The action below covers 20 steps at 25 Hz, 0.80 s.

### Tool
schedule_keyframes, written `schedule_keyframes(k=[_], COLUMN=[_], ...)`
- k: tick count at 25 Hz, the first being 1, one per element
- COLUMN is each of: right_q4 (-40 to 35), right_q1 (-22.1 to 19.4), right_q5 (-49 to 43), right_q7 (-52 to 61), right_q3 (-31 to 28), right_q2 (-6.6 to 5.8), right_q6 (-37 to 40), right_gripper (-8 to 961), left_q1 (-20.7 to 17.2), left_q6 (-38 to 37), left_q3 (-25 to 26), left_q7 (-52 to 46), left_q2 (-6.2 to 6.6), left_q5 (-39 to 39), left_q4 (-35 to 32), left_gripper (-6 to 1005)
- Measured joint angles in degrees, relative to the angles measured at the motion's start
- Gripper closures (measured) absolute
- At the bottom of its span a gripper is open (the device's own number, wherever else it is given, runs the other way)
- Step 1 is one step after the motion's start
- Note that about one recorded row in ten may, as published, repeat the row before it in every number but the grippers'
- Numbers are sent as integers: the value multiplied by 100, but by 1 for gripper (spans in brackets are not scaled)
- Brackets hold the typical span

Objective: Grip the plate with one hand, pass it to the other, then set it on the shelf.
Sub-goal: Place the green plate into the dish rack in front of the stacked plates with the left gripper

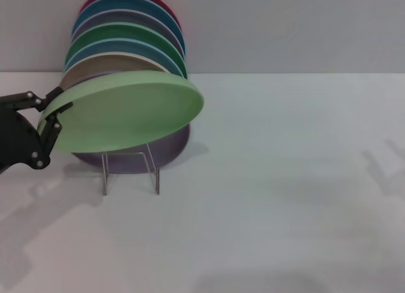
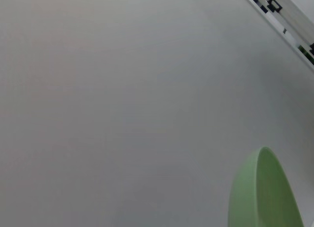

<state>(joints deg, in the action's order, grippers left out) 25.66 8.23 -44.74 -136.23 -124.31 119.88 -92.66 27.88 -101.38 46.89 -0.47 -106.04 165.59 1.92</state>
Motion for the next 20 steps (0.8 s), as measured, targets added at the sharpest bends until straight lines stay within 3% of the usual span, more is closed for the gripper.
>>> schedule_keyframes(k=[11,20], right_q4=[-9,-9], right_q1=[-1,-6], right_q5=[0,0], right_q7=[0,21], right_q3=[76,101], right_q2=[0,0], right_q6=[-26,-82], right_gripper=[303,295], left_q1=[60,90], left_q6=[135,276], left_q3=[-69,70], left_q7=[-79,-349], left_q2=[-8,-133], left_q5=[0,-30], left_q4=[-123,-123], left_gripper=[885,812])
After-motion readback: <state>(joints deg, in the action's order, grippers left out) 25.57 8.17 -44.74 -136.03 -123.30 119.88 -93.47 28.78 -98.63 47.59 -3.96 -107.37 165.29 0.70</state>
